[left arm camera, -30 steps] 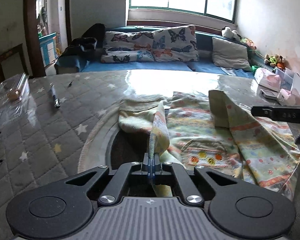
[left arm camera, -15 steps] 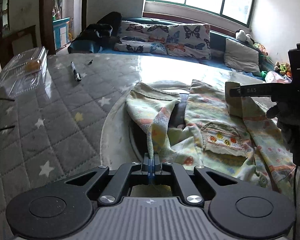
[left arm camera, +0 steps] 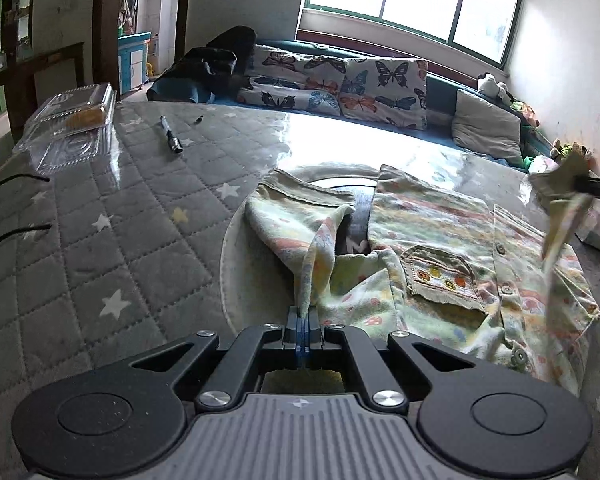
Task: Fold clothes
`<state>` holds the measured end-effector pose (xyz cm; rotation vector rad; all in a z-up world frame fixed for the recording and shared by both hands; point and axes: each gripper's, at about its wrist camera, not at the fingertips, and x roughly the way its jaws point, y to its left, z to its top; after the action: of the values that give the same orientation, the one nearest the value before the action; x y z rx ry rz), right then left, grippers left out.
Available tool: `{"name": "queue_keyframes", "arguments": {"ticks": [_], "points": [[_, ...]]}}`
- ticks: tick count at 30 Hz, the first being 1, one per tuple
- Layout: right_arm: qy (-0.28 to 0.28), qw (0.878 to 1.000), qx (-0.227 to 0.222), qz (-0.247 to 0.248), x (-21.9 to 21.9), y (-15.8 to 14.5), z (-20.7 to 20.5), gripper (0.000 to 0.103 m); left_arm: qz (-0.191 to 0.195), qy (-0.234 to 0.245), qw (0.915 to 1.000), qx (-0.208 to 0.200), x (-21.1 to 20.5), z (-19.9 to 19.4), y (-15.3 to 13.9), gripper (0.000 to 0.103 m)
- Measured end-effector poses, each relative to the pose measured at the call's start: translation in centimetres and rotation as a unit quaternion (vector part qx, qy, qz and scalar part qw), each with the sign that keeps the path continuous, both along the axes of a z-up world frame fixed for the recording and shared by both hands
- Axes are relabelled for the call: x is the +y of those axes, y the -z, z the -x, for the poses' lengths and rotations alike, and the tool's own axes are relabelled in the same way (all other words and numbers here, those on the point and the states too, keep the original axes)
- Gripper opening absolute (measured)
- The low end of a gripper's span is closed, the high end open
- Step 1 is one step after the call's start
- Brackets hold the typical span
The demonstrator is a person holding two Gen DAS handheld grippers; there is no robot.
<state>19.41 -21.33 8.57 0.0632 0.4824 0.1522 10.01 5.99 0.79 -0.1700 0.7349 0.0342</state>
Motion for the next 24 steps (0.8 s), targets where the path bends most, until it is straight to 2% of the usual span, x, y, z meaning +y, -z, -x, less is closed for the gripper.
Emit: {"name": "queue_keyframes", "arguments": {"ticks": [5,10,13,19,22,24], "points": [[0.039,0.999,-0.017,0.001,-4.8,-1.4,4.9,0.003,-0.004,0.0,1.0,0.002,-0.2,1.8,-0.2,0.001],[0.086,0.996,-0.013,0.008,-9.5,-1.0,10.1,0.003,-0.003,0.0,1.0,0.007,-0.2,4.1,-0.3,0.001],[0.12,0.993,0.001,0.013,-11.9,0.3,12.5,0.003,-0.005,0.003,0.9999,0.016,-0.3,5.6,0.0,0.001],[0.194,0.979,0.065,0.004,-16.4,4.8,15.4,0.005,-0.006,0.005,0.9995,0.03,-0.5,7.3,0.5,0.002],[0.224,0.971,0.085,-0.003,-17.8,6.5,16.7,0.016,-0.007,0.008,0.9994,0.032,-0.6,7.6,0.4,0.002],[0.242,0.967,0.083,-0.003,-18.7,6.8,17.4,0.017,-0.009,0.009,0.9994,0.033,-0.5,7.7,0.4,0.003]]}}
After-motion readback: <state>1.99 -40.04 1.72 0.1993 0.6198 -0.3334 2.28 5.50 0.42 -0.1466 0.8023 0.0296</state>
